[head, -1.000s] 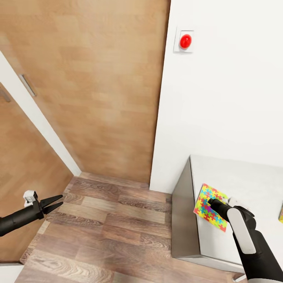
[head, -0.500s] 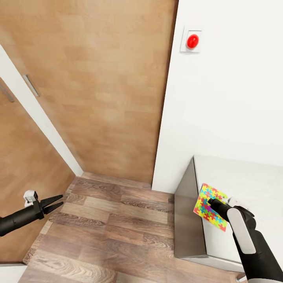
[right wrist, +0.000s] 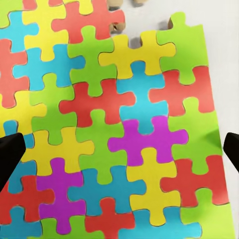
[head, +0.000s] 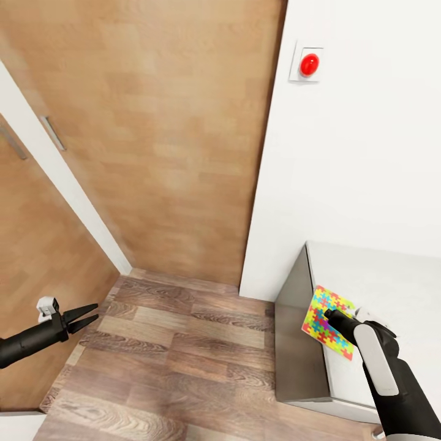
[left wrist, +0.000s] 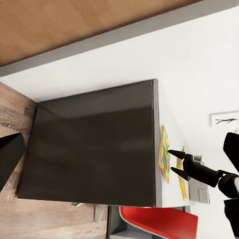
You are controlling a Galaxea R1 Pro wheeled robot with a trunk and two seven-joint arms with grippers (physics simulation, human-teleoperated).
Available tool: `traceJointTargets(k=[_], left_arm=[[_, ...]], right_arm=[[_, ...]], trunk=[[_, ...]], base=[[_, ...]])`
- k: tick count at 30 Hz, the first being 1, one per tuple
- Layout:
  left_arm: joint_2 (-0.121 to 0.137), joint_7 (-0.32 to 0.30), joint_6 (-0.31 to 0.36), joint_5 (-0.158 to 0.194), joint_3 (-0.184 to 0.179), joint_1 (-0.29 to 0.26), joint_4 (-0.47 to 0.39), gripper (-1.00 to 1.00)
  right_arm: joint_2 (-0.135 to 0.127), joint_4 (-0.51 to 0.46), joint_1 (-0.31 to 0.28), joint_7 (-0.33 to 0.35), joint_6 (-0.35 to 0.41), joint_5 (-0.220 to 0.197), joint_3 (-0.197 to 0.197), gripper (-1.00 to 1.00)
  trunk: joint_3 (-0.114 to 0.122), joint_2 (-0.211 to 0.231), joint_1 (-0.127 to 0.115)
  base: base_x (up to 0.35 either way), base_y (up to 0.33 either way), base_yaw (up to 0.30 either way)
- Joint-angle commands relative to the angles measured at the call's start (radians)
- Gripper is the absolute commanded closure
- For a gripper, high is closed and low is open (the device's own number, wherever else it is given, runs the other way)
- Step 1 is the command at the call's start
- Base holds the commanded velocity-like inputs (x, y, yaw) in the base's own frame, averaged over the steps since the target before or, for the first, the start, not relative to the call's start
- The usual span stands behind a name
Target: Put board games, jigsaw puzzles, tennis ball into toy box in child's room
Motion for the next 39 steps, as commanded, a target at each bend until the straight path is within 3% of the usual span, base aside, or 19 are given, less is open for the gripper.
traceJointTargets(k=[1,8,17,28,39], left_arm=[[0.000,-0.003,0.010,0.001,0.000,-0.001,0.000,-1.00],[0.000,-0.003,0.010,0.001,-0.002,-0.001,0.000,-1.00],[0.001,-0.003,0.010,0.001,-0.031,-0.001,0.000,-1.00],[0.001,-0.003,0.010,0.001,-0.033,-0.001,0.000,-1.00],[0.001,-0.003,0.010,0.001,-0.033,-0.001,0.000,-1.00]], right_arm=[[0.000,0.034,0.000,-0.008,-0.005,-0.037,0.001,-1.00],[0.000,0.034,0.000,-0.008,-0.005,-0.037,0.001,-1.00],[0.000,0.034,0.000,-0.008,-0.005,-0.037,0.001,-1.00],[0.000,0.031,0.000,-0.008,-0.005,-0.038,0.001,-1.00],[0.000,0.031,0.000,-0.008,-0.005,-0.038,0.000,-1.00]], trunk=[[-0.002,-0.001,0.001],[-0.002,-0.001,0.001],[-0.002,-0.001,0.001],[-0.001,-0.001,0.001],[0.015,-0.001,0.001]], base=[[0.000,0.099,0.000],[0.000,0.108,0.000],[0.000,0.005,0.000],[0.000,0.000,0.000],[0.000,0.000,0.000]])
